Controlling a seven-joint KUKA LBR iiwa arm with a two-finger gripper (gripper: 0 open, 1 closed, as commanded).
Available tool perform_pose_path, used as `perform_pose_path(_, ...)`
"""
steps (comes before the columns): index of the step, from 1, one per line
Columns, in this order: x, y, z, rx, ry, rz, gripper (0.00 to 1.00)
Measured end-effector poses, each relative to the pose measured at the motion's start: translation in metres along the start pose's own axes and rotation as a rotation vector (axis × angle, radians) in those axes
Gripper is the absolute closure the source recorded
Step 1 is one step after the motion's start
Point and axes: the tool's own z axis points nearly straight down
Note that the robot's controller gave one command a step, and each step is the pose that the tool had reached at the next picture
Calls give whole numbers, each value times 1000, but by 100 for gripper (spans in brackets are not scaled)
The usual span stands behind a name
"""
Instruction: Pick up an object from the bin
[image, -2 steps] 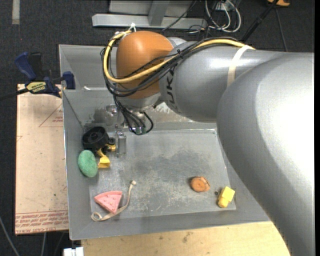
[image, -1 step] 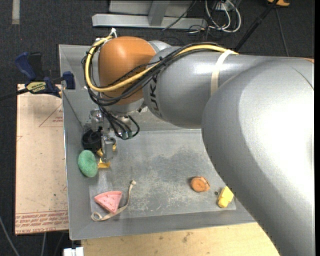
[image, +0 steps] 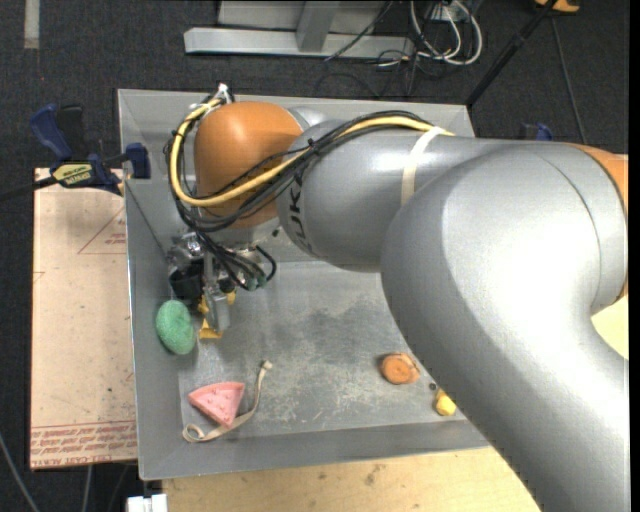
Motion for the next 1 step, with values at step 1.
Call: perform_pose_path(1, 4, -2, -17, 2, 7, -1, 100)
